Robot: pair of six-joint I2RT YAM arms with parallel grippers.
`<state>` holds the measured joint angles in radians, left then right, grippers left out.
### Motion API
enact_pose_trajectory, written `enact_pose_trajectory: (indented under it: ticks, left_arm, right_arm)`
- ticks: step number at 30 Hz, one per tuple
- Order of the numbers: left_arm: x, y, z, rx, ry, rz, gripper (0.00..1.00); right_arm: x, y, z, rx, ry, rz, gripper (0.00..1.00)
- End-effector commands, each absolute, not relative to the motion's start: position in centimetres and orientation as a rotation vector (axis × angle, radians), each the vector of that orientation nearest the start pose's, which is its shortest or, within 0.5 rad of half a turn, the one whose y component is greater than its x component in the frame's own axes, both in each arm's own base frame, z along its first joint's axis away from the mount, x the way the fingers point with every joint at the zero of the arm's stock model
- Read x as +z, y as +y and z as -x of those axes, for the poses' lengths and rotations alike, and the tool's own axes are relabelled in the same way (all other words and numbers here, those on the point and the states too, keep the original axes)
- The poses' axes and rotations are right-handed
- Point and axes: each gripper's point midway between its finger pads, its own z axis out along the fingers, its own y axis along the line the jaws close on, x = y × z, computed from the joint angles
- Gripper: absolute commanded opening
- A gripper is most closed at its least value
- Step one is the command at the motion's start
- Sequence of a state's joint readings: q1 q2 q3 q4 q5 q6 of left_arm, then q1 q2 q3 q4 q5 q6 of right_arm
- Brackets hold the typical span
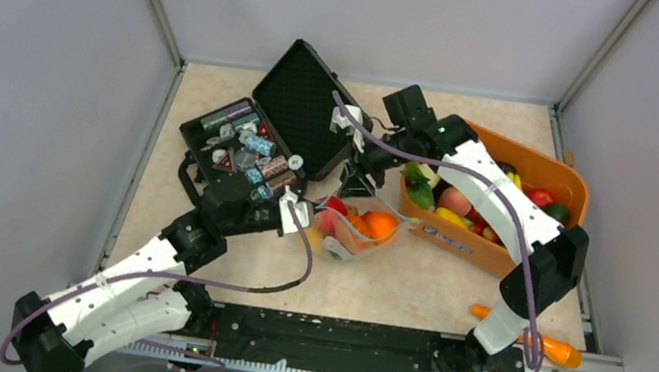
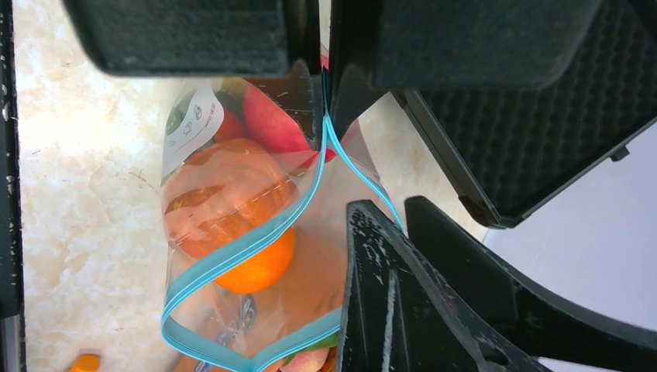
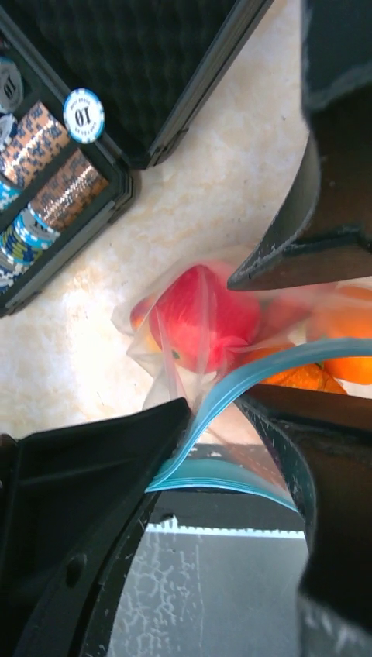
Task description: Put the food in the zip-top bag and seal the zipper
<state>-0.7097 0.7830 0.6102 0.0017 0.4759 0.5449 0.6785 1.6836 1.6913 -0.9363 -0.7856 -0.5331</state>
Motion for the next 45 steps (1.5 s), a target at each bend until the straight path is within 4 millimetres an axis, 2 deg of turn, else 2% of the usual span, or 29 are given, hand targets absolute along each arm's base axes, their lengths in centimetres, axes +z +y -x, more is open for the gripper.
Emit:
enact_pose_trajectory:
  ticks: [1, 2, 5, 7, 10, 12, 14, 16, 18, 23, 28, 34, 41, 45]
  left_arm:
    - [24.0, -24.9, -20.3, -0.528, 1.23, -1.247, 0.0]
    - [23.3, -24.6, -20.3, -0.524, 1.27, -1.247, 0.0]
    - [23.0, -24.1, -20.8, -0.51, 1.314, -1.193, 0.0]
    - [23.3, -23.8, -21.2, -0.492, 1.307, -1.157, 0.0]
    - [22.8, -23.6, -21.5, -0.469, 1.322, -1.159, 0.0]
    - [22.5, -23.3, -21.7, -0.46, 1.334, -1.161, 0.0]
    - [22.3, -23.0, -21.9, -0.452, 1.346, -1.15, 0.0]
    - [22.2, -22.8, -21.9, -0.463, 1.339, -1.155, 0.0]
    - [22.4, -22.5, -22.1, -0.444, 1.336, -1.139, 0.0]
    - [23.0, -22.3, -21.9, -0.444, 1.31, -1.151, 0.0]
    - [23.0, -22.3, -21.7, -0.443, 1.291, -1.159, 0.0]
    - [23.1, -22.5, -21.8, -0.446, 1.29, -1.168, 0.0]
    - [23.0, -22.3, -21.7, -0.438, 1.294, -1.163, 0.0]
    - [23.0, -22.3, -21.7, -0.436, 1.294, -1.162, 0.0]
  right_arm:
    - [29.4, 32.6, -25.8, 0.989, 1.68, 1.457, 0.5]
    - [30.3, 32.1, -25.8, 0.997, 1.652, 1.426, 0.52]
    - [31.9, 30.1, -26.3, 0.95, 1.567, 1.314, 0.57]
    - [32.1, 28.7, -26.5, 0.893, 1.51, 1.266, 0.65]
    - [30.4, 26.9, -25.5, 0.841, 1.515, 1.276, 0.66]
    - [28.5, 25.7, -24.6, 0.814, 1.538, 1.323, 0.66]
    - [26.5, 24.5, -24.6, 0.752, 1.568, 1.344, 0.66]
    - [24.9, 23.8, -23.4, 0.764, 1.531, 1.423, 0.66]
    - [24.5, 23.0, -22.4, 0.774, 1.481, 1.479, 0.66]
    - [25.2, 21.7, -21.1, 0.75, 1.352, 1.548, 0.66]
    - [23.7, 20.1, -22.7, 0.703, 1.409, 1.492, 0.66]
    - [22.4, 20.4, -22.4, 0.817, 1.41, 1.499, 0.64]
    - [21.0, 20.7, -23.3, 0.806, 1.408, 1.482, 0.62]
    - [20.9, 20.8, -22.9, 0.827, 1.374, 1.497, 0.55]
